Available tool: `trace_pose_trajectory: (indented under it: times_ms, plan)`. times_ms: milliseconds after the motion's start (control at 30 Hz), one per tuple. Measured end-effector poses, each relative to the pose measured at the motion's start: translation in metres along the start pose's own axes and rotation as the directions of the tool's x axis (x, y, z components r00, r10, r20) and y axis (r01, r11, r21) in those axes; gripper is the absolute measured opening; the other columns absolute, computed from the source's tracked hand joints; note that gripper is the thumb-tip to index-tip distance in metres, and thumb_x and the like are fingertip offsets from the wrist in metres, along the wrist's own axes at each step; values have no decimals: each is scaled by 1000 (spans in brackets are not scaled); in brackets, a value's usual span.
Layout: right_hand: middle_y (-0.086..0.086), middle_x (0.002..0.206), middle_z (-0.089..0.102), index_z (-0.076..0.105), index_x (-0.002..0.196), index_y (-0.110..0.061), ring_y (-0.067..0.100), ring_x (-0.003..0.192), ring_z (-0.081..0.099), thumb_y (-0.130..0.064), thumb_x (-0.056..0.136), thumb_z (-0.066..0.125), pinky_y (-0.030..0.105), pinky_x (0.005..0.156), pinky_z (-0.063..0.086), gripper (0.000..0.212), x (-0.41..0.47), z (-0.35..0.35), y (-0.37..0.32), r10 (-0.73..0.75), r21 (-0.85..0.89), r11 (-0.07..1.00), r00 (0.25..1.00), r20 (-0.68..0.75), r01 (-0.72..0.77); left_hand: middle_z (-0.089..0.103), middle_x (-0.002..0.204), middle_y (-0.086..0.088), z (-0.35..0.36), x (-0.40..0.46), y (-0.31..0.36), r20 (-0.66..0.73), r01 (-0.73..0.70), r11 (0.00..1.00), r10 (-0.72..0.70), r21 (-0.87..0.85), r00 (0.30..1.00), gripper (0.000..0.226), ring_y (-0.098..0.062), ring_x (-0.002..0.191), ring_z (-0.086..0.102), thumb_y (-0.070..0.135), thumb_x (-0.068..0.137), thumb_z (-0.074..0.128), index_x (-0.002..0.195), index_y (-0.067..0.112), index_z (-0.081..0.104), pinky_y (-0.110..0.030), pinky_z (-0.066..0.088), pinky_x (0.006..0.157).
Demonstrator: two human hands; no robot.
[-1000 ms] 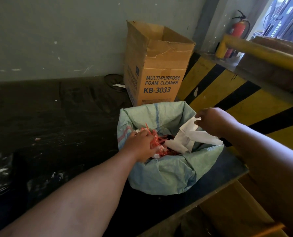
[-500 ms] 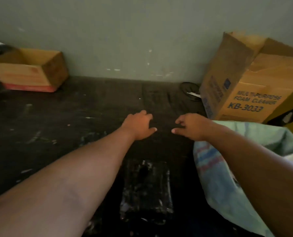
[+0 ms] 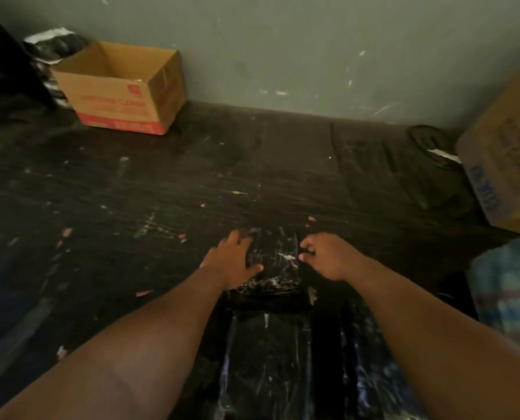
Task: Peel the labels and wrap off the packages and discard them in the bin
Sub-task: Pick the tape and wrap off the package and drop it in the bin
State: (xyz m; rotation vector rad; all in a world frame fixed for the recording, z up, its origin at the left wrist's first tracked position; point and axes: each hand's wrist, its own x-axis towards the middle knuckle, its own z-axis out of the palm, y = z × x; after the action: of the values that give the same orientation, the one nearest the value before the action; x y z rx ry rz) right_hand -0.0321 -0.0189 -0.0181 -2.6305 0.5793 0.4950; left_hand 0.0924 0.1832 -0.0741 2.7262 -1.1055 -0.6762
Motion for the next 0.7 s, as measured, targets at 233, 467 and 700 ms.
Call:
trace_pose_trajectory:
  times_ms: [233, 467, 700]
  plan:
    - [-2, 112, 68, 67, 118, -26, 12, 97, 63, -31, 98, 54, 33, 87, 53, 25, 31, 36, -5, 139, 64, 989, 985, -102, -133, -7, 171, 1, 33, 34, 3, -80, -141, 990, 139, -20, 987, 91, -24, 157, -13, 73, 95, 41, 164, 23, 7, -51, 4, 126]
    - [1, 106, 68, 68, 110, -21, 15, 93, 63, -24, 100, 49, 34, 85, 53, 22, 69, 46, -5, 214, 172, 969, 949, -230, -176, -5, 172, 4, 32, 77, 21, -84, -271, 962, 269, -14, 959, 82, -19, 156, -13, 72, 97, 37, 163, 29, 14, -54, -1, 126]
    - [-2, 110, 70, 70, 111, -20, 12, 98, 62, -24, 99, 52, 23, 82, 45, 22, 92, 61, 5, 314, 337, 916, 912, -263, -218, 4, 172, 4, 49, 95, 19, -75, -300, 953, 303, 53, 950, 87, -18, 157, -5, 79, 93, 33, 163, 32, 11, -55, -4, 124]
